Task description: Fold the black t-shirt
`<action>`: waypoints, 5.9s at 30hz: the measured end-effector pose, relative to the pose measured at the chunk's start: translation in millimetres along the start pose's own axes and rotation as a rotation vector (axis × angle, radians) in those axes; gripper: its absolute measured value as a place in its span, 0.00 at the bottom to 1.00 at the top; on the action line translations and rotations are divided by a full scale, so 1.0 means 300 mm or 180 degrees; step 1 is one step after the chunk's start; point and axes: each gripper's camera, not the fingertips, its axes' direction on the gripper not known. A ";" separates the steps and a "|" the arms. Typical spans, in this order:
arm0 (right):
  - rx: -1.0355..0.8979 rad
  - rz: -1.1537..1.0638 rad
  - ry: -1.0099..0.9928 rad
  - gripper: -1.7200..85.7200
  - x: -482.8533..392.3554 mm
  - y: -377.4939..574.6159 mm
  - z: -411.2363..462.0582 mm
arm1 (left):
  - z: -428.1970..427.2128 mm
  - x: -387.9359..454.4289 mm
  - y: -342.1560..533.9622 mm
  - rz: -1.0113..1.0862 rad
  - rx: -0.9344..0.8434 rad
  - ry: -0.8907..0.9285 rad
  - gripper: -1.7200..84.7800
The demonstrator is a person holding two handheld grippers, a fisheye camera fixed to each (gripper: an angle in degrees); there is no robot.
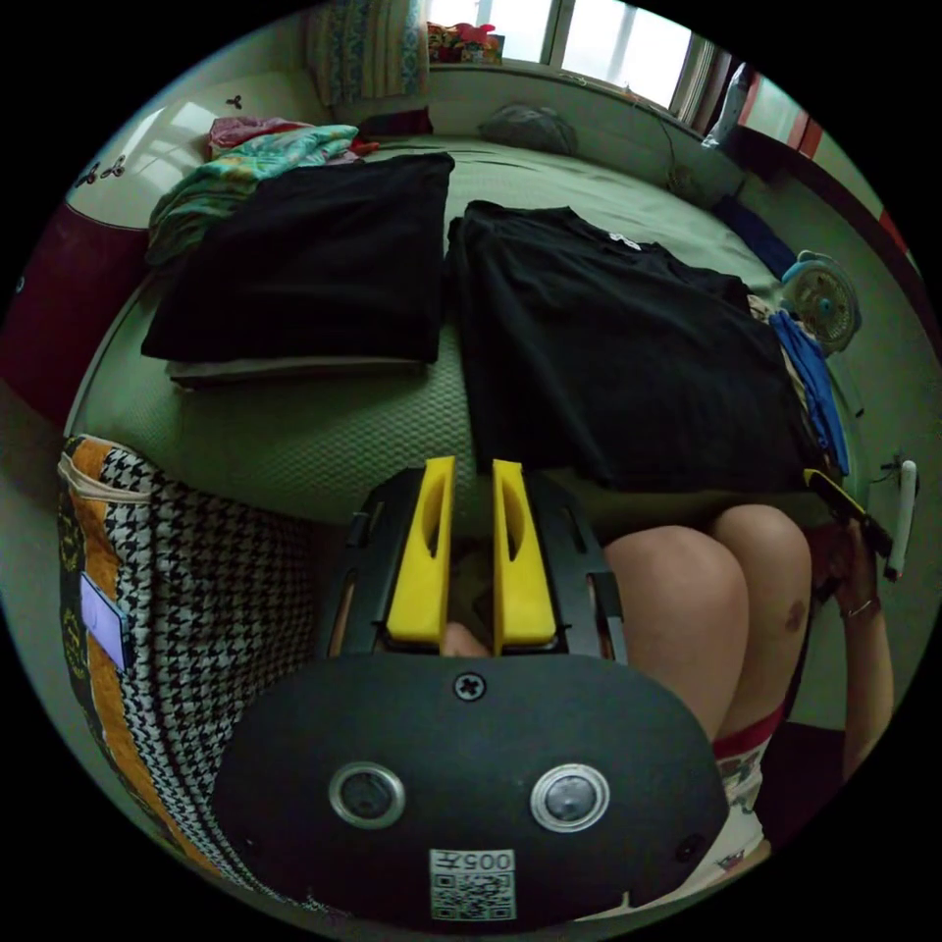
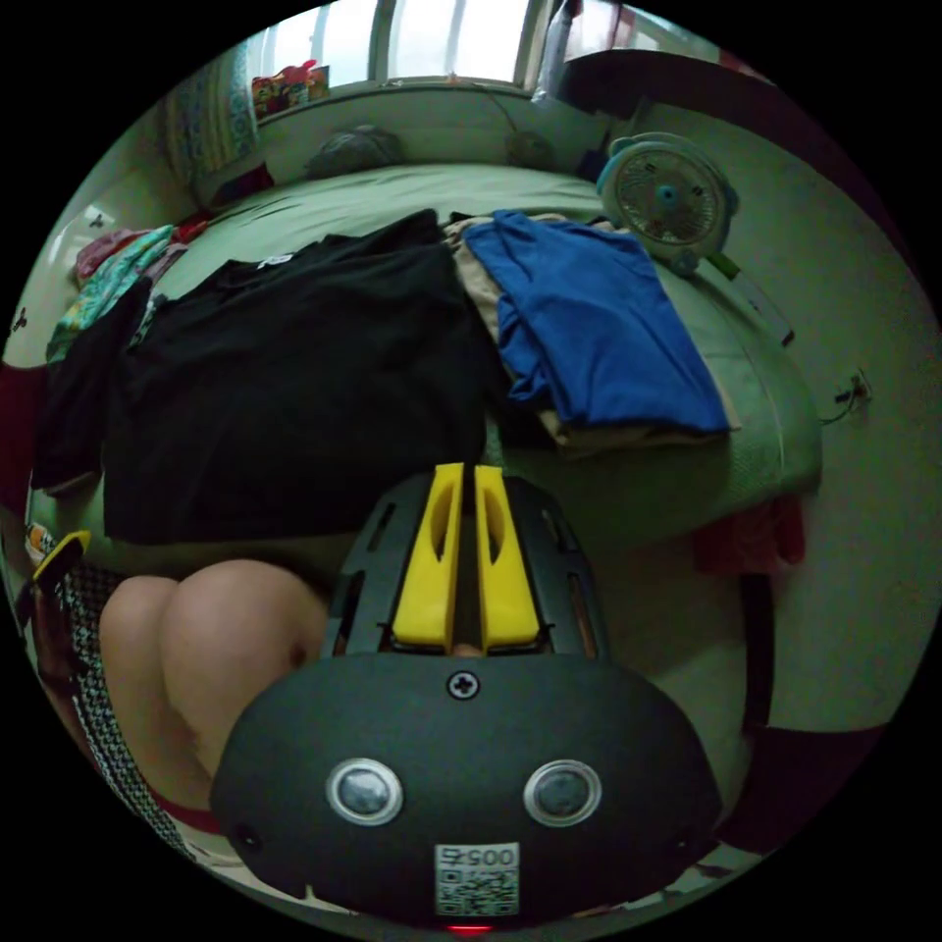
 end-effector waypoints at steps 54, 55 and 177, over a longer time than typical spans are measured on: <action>0.0632 0.0215 -0.0475 0.00 0.507 0.514 -1.245 | -1.475 -0.405 0.788 -0.0151 0.0635 0.0518 0.04; 0.0609 0.0180 -0.0449 0.00 0.520 0.531 -1.266 | -1.501 -0.418 0.809 -0.0150 0.0614 0.0541 0.04; -0.0109 -0.0893 -0.0647 0.08 -0.619 -1.336 0.692 | 1.232 0.522 -1.768 0.0336 0.0222 0.0380 0.02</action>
